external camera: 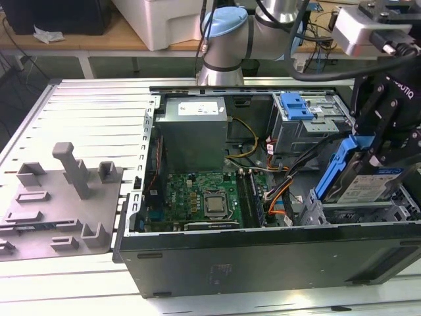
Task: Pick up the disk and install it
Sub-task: 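Insert the disk into the insertion slot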
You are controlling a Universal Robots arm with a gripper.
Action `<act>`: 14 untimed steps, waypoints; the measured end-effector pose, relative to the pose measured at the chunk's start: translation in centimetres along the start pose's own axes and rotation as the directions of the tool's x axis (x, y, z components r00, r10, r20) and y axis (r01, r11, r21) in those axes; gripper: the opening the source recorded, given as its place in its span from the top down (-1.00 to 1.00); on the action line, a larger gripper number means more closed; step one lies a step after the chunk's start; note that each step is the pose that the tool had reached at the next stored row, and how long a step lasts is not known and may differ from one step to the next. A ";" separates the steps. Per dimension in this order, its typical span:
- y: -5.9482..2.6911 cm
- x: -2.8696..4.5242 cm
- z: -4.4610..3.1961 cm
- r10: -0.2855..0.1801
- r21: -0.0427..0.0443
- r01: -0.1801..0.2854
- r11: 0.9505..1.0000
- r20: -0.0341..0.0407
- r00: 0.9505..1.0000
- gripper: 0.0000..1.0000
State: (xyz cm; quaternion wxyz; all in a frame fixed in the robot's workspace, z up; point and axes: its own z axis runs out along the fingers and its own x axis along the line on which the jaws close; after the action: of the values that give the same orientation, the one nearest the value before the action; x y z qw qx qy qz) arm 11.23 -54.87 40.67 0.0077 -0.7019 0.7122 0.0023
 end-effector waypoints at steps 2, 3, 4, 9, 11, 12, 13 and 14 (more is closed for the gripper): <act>0.00 0.00 0.20 0.000 0.000 0.000 1.000 0.000 1.000 0.27; 0.00 0.01 0.28 0.000 0.000 0.000 1.000 0.000 1.000 0.27; 0.00 0.01 0.42 0.000 0.000 0.000 1.000 0.000 1.000 0.27; 0.01 0.02 0.91 0.000 0.000 0.000 1.000 0.000 1.000 0.27; 0.01 0.02 1.32 0.000 0.000 0.000 1.000 0.000 1.000 0.27; 0.01 0.03 1.49 0.000 0.000 0.000 1.000 0.000 1.000 0.27; 0.01 0.03 1.52 0.000 0.000 0.000 1.000 0.000 1.000 0.27; 0.01 0.03 1.54 0.000 0.000 0.000 1.000 0.000 1.000 0.27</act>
State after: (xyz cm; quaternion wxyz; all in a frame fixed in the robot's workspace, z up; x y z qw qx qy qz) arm 11.23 -54.88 39.13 0.0076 -0.7017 0.7124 0.0023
